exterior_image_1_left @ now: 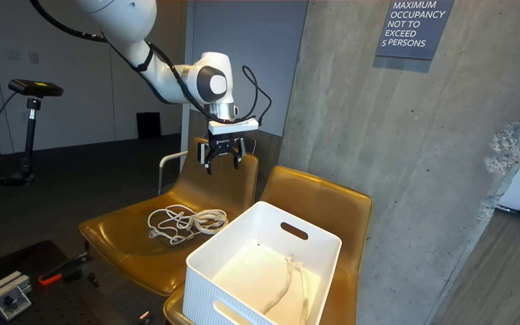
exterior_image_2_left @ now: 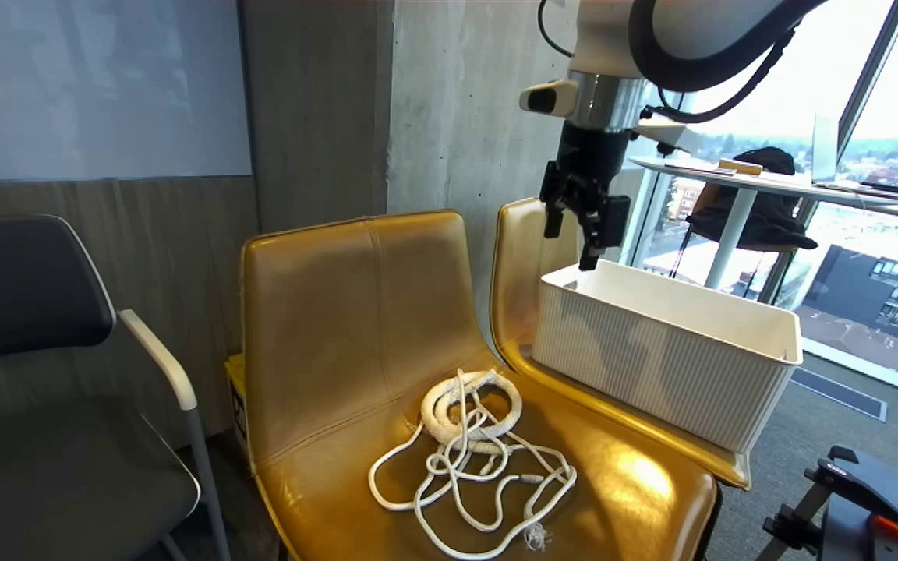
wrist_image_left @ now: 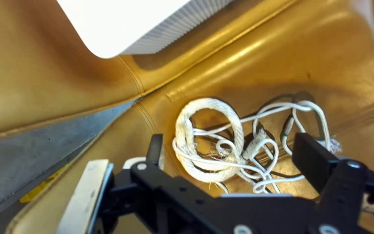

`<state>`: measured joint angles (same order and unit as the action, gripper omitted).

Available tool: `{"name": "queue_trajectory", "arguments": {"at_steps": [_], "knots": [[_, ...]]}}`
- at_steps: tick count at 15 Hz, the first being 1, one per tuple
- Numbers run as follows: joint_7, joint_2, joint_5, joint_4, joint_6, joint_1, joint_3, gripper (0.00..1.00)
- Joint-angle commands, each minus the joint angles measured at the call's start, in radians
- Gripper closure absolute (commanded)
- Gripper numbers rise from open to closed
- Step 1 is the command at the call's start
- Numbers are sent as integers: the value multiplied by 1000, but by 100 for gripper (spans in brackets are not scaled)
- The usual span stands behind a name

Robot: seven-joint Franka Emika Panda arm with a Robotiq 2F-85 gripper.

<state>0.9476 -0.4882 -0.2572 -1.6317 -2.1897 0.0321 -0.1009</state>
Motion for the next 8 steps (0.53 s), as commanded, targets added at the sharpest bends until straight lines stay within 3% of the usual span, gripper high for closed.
{"name": "queue_trajectory", "arguments": {"at_steps": [1, 3, 4, 8], "knots": [[238, -35, 100, 143, 134, 85, -12, 0], [365, -70, 166, 234, 217, 130, -6, 0], [267, -15, 120, 128, 142, 83, 21, 0], [350, -52, 157, 200, 190, 116, 23, 0]]}}
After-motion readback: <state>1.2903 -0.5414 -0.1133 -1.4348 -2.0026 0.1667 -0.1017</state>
